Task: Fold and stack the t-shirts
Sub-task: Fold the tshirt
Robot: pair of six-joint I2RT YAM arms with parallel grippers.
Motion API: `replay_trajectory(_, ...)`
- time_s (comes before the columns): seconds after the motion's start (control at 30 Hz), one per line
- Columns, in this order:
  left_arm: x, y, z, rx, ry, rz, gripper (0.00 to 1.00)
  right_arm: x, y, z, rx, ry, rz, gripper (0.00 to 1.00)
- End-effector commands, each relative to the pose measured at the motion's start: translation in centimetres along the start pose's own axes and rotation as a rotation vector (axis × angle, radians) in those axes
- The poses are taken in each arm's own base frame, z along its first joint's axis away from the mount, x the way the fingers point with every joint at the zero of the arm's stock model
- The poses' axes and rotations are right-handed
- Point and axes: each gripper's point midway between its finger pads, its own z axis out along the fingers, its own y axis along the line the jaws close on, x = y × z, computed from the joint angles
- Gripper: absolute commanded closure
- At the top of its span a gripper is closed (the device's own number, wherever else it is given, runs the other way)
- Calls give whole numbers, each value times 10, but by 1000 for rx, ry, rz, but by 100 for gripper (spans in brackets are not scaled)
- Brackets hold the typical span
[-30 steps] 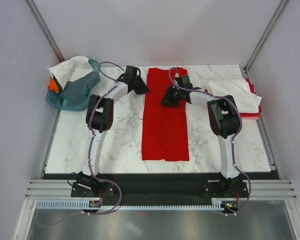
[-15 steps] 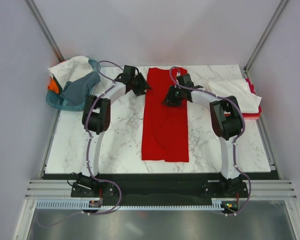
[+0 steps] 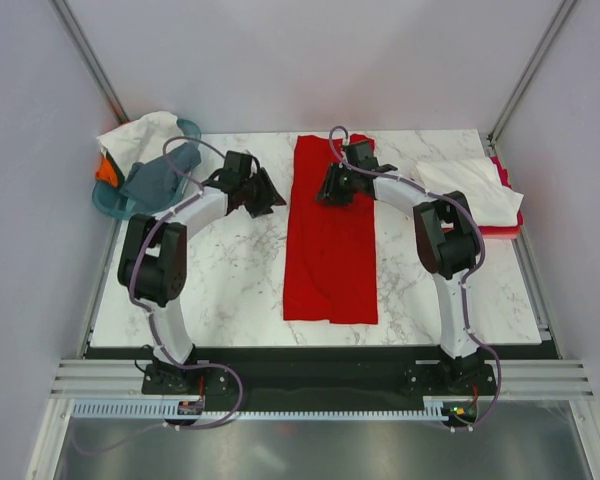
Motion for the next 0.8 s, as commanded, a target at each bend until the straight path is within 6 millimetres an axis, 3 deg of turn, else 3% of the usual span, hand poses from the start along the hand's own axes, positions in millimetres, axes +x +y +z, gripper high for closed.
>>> replay_trajectory(0.0,32,12,-14,-3,22,50,46,-4,1,9,15,-6,-5,58)
replay_trajectory(0.07,45,6,-26,18,15,67,46,0,-2,14,29,2,-4,58)
replay_trajectory(0.13,77,19,-30,1,69,72,46,2,-4,16,41,4,-8,59)
replay_trajectory(0.17,83,18,-36,10,67,82,45,3,-9,17,58,5,-7,59)
replay_trajectory(0.2,103,26,-38,-5,108,90,45,3,-10,16,64,3,-13,59)
replay_trajectory(0.4,163,38,-57,-3,206,107,45,6,-18,16,100,3,-27,59)
replay_trajectory(0.57,194,47,-69,-2,265,112,46,10,-22,21,109,12,-32,60)
replay_trajectory(0.77,223,53,-76,-11,325,113,48,11,-20,23,101,18,-30,72)
